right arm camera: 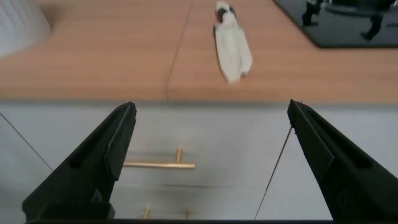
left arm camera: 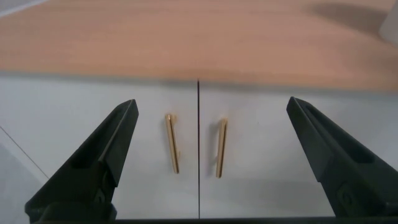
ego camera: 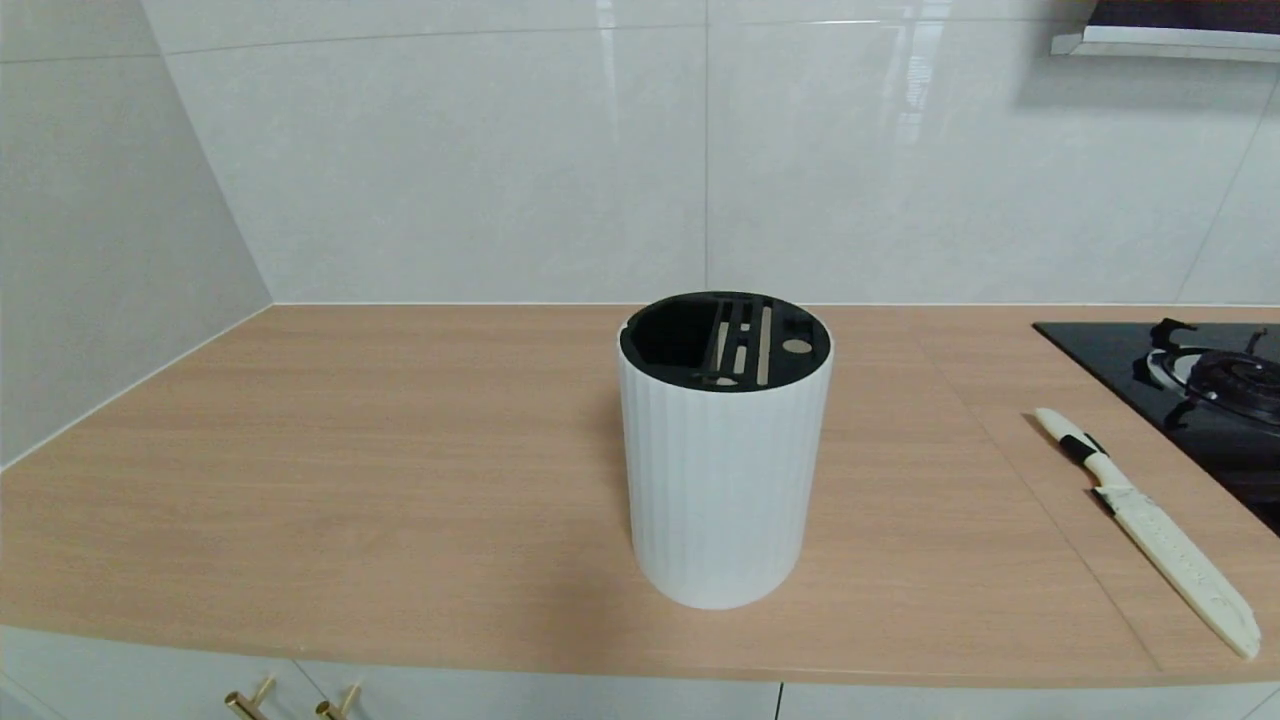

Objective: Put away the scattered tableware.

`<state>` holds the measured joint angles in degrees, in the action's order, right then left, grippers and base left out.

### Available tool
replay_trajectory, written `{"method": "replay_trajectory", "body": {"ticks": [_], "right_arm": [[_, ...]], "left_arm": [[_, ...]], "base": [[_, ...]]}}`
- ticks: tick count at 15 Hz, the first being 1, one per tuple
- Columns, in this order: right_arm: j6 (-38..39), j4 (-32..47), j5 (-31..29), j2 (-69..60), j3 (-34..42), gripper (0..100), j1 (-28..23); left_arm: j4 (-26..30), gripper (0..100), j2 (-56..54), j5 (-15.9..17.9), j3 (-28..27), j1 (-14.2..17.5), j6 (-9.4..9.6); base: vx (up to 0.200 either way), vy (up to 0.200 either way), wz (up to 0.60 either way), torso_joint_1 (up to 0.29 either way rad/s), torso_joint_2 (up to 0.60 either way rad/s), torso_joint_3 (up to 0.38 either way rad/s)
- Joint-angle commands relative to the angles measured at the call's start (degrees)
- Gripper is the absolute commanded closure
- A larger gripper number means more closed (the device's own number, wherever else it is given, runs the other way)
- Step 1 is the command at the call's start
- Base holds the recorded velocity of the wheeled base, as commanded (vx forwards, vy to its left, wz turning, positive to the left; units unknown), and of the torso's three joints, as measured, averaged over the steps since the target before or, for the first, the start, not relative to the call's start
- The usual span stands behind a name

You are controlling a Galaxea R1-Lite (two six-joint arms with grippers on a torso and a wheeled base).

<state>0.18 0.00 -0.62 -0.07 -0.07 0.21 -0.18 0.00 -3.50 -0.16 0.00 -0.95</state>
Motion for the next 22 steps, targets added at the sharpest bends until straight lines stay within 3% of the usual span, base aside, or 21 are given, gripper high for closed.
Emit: {"method": "replay_trajectory", "body": {"ticks": [1, 15, 19, 22], "right_arm": [[-0.01, 0.00, 0.01, 0.07, 0.07, 0, 0.06], [-0.09, -0.09, 0.01, 0.07, 0.07, 0, 0.06], [-0.09, 0.00, 0.09, 0.07, 0.07, 0, 0.06], [-0.09, 0.00, 0.18, 0.07, 0.07, 0, 0.06]], "left_arm": [[0.01, 0, 0.00, -0.02, -0.02, 0.00, -0.02], [0.01, 0, 0.00, -0.02, -0.02, 0.00, -0.02], [-0.08, 0, 0.00, -0.02, -0.02, 0.00, -0.02], [0.01, 0, 0.00, -0.02, -0.02, 0.00, -0.02]], "base": [[0.000, 0.000, 0.00, 0.203, -0.50, -0.300], [0.000, 0.000, 0.00, 0.236, -0.54, -0.304], [0.000, 0.000, 0.00, 0.024, -0.05, -0.028], [0.000, 0.000, -0.60, 0.004, 0.00, 0.002]]}}
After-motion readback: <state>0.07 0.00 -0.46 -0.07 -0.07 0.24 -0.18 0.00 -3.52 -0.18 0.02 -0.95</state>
